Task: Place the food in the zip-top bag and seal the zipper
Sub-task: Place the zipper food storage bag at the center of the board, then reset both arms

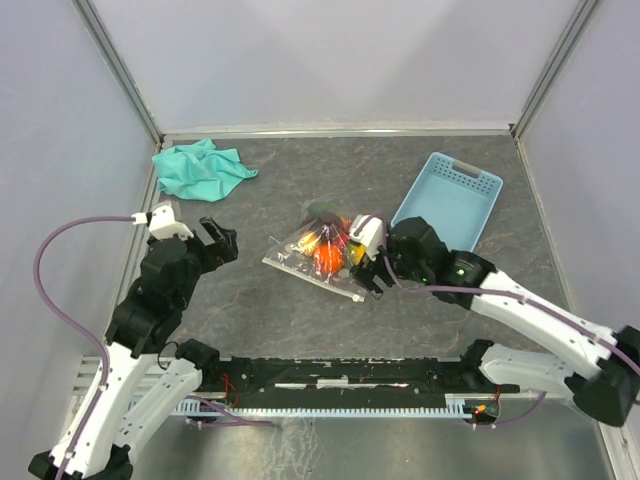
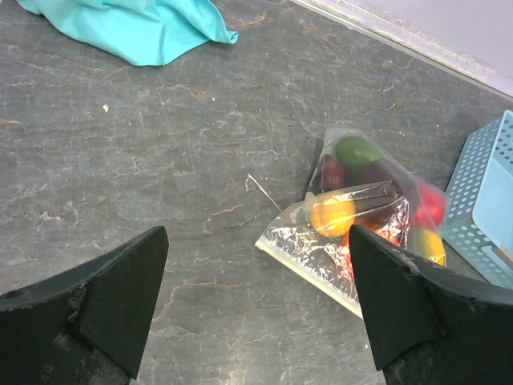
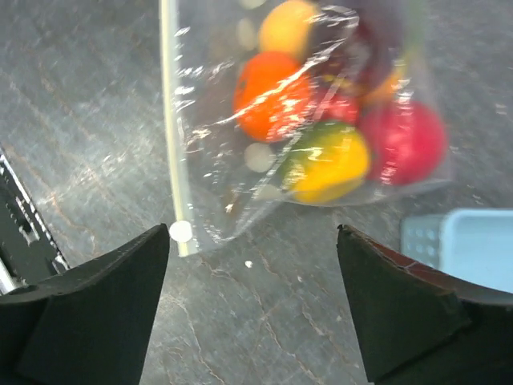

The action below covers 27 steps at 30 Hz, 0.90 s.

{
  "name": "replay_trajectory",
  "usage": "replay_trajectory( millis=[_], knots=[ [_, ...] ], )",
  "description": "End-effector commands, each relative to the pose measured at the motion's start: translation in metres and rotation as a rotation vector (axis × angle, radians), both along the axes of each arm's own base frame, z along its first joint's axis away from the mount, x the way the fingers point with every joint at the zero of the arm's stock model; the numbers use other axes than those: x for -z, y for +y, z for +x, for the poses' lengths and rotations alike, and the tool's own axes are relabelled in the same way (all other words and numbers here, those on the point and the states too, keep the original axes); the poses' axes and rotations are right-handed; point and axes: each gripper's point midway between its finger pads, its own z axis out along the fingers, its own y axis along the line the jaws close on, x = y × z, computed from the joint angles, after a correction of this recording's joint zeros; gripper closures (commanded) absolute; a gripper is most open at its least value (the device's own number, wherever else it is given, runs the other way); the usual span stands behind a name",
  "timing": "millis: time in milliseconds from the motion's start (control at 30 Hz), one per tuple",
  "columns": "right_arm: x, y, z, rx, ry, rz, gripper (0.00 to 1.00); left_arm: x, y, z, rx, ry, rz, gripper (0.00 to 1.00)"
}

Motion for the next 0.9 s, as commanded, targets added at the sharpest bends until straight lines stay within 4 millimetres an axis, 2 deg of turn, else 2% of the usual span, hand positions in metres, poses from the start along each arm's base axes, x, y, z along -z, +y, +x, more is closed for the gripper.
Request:
replay_trajectory(
  millis=[0, 100, 233, 400, 467, 500, 633, 867],
  knots=[
    [-0.034, -0.038, 0.015, 0.25, -0.059, 0.083, 0.03, -0.012, 0.014, -0.01, -0.067, -0.076, -0.046, 0.0],
    [-0.044, -0.078, 0.024, 0.442, -0.049, 0.101, 0.01, -0.02, 0.023, -0.022, -0.099, -0.132, -0.082, 0.0],
    [-0.053, -0.15, 0.032, 0.836, -0.088, 0.132, 0.01, -0.018, 0.038, -0.037, -0.13, -0.198, -0.082, 0.01],
    [-0.072, -0.229, 0.012, 1.206, -0.275, 0.236, 0.01, -0.007, 0.052, -0.053, -0.167, -0.253, -0.101, 0.01],
    [-0.077, -0.248, 0.003, 1.275, -0.337, 0.294, 0.01, -0.015, 0.053, -0.058, -0.159, -0.306, -0.125, 0.01],
    [-0.079, -0.257, -0.002, 1.3, -0.369, 0.316, 0.01, -0.017, 0.053, -0.06, -0.157, -0.327, -0.13, 0.01],
    [-0.075, -0.269, -0.012, 1.322, -0.41, 0.391, 0.01, -0.021, 0.053, -0.062, -0.149, -0.358, -0.138, 0.0],
    [-0.066, -0.272, -0.017, 1.339, -0.399, 0.392, 0.01, -0.02, 0.053, -0.061, -0.15, -0.35, -0.127, 0.01]
  ],
)
